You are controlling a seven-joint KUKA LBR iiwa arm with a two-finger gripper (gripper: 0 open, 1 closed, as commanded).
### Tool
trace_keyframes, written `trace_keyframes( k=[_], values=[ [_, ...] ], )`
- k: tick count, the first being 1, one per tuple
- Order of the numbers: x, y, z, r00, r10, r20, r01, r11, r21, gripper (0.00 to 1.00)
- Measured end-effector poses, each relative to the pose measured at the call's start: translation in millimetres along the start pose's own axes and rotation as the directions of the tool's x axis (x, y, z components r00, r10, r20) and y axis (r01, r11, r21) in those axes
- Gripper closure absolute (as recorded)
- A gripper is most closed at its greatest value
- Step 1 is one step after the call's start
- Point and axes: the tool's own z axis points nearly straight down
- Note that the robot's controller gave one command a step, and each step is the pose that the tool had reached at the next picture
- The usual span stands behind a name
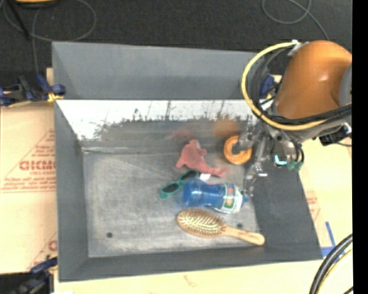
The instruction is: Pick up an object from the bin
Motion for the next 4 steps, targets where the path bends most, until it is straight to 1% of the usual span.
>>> trace_keyframes(
  k=[1, 2, 3, 4],
  values=[
    [-0.7, 0, -3, 1.0, -0.001, 0.005, 0.001, 1.0, 0.001, 0.0],
    [26.2, 11, 9, 1.0, 0.025, 0.008, -0.025, 1.0, -0.003, 0.0],
    [21.2, 13, 67, 0.997, -0.072, 0.013, 0.072, 0.997, 0.002, 0.0],
    [21.1, 8, 106, 0.936, -0.353, 0.006, 0.353, 0.936, 0.002, 0.0]
  ],
)
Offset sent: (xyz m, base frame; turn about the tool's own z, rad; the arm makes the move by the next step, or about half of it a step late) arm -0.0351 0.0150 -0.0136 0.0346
